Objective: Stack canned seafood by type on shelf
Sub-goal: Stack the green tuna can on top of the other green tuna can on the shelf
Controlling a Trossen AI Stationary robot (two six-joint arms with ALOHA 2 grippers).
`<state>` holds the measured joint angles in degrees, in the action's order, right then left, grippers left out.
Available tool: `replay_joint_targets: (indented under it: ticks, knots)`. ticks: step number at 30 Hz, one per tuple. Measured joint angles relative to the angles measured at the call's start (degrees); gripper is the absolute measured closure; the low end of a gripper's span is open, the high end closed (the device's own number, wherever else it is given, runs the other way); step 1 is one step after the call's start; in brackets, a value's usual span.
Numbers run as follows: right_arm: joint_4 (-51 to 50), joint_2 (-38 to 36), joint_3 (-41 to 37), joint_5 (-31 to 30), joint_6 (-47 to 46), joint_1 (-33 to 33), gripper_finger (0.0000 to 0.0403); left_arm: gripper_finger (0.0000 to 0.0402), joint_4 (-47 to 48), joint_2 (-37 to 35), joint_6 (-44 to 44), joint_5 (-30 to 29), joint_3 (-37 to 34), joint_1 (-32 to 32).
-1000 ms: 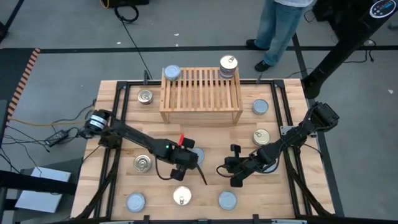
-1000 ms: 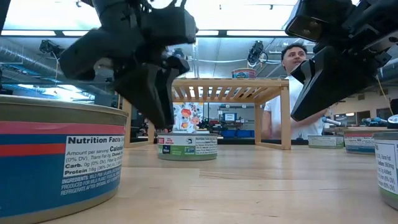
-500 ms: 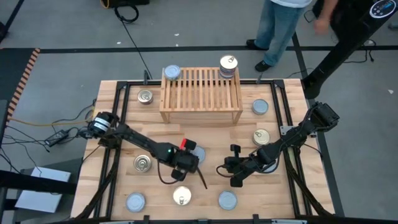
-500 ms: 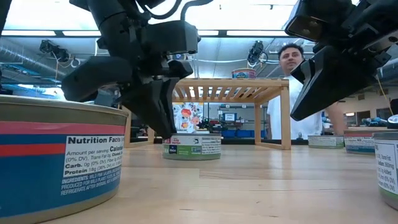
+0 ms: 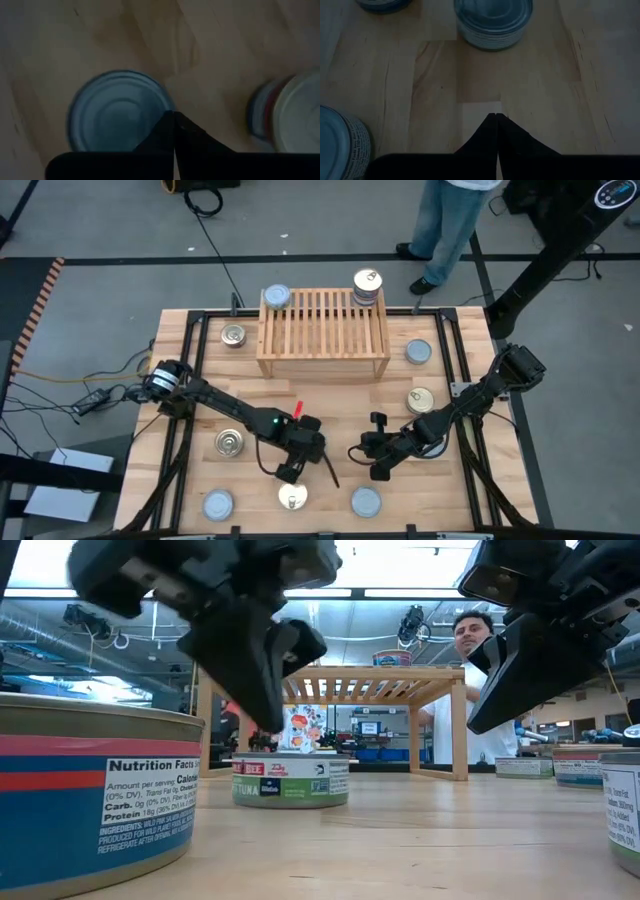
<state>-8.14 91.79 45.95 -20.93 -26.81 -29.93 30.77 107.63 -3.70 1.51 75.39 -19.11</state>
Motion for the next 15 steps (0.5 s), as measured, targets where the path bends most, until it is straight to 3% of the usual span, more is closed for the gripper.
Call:
replay_joint_targets:
  ticks: [9, 15]
  knots:
    - [0.41, 0.0, 0.0, 0.0, 0.0, 0.0, 0.0387, 0.0399, 3.27, -0.02, 2.72, -0.73, 2.17, 1.64]
    - [0.39, 0.0, 0.0, 0.0, 0.0, 0.0, 0.039, 0.0357, 4.96, -0.05, 7.09, -5.13, 2.17, 1.62]
